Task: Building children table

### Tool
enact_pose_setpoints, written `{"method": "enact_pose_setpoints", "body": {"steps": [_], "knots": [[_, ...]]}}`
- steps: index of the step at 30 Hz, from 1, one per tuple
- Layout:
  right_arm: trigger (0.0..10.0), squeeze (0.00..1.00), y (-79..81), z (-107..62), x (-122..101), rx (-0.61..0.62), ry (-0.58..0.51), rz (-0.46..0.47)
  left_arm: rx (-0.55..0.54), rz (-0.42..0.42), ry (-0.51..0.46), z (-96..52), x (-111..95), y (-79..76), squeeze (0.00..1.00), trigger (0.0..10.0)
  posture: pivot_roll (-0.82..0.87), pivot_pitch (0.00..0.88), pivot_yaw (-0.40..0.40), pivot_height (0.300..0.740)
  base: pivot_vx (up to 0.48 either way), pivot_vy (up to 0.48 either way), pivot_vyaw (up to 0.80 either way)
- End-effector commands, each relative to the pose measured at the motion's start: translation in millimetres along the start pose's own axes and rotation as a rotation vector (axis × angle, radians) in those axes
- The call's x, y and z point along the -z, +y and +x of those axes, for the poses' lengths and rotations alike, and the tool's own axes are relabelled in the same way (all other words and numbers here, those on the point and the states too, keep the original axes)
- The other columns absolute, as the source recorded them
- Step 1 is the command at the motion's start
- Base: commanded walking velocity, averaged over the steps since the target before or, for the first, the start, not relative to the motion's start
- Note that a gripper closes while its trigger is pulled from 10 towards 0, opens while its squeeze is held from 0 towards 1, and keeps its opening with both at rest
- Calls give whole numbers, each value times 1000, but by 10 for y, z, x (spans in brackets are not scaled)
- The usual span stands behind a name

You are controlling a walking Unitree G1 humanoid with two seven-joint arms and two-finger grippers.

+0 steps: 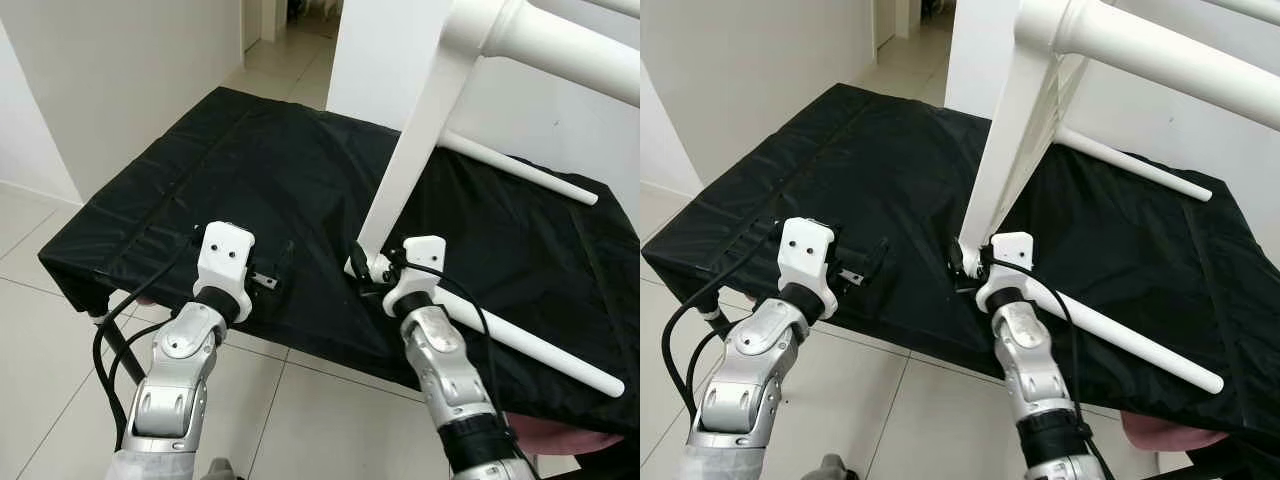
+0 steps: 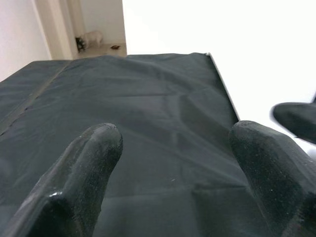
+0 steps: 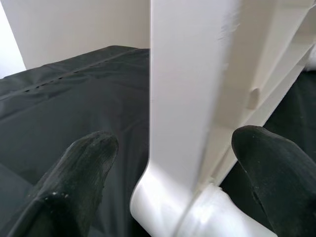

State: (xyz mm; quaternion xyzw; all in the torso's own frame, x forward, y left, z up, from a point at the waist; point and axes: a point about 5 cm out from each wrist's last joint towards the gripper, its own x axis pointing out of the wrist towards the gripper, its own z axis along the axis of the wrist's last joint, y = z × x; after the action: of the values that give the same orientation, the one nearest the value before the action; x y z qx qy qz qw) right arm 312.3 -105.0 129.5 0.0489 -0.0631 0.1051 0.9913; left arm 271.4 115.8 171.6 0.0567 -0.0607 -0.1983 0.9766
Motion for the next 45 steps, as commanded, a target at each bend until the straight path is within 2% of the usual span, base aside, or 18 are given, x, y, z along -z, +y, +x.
{"method": "enact_pose_setpoints", "body": {"steps": [1, 8, 14, 19, 21, 26, 36, 41, 45], "knots": [[10000, 0, -7, 30, 20, 25, 1, -5, 16, 4, -10, -7, -20, -36, 0, 10000, 97, 0, -127, 740, 0, 0, 0], [10000, 0, 126, 194, 52, 68, -4, -14, 4, 11, -16, -51, -44, -28, 0, 10000, 141, 0, -147, 740, 0, 0, 0], [10000, 0, 183, 257, 69, 93, -2, -21, 0, 13, -15, -77, -48, -34, 0, 10000, 165, 4, -156, 740, 0, 0, 0], [10000, 0, 274, 354, 94, 194, 6, -79, -17, 20, -8, -139, -54, -18, 0, 10000, 192, 15, -159, 740, 0, 0, 0], [10000, 0, 274, 354, 94, 194, 6, -79, -17, 20, -8, -139, -54, -18, 0, 10000, 192, 15, -159, 740, 0, 0, 0], [10000, 0, 299, 386, 152, 354, 20, -119, -20, 33, 11, -215, -53, 2, 0, 10000, 212, 31, -149, 740, 0, 0, 0], [10000, 0, 297, 379, 221, 440, 27, -95, -17, 39, 26, -251, -55, 13, 0, 10000, 216, 45, -138, 740, 0, 0, 0], [10000, 0, 302, 383, 230, 439, 30, -78, -17, 40, 28, -254, -55, 11, 0, 10000, 216, 45, -138, 740, 0, 0, 0], [10000, 0, 346, 457, 175, 407, 22, -6, -13, 38, 32, -262, -56, -4, 0, 10000, 217, 49, -136, 740, 0, 0, 0]]}}
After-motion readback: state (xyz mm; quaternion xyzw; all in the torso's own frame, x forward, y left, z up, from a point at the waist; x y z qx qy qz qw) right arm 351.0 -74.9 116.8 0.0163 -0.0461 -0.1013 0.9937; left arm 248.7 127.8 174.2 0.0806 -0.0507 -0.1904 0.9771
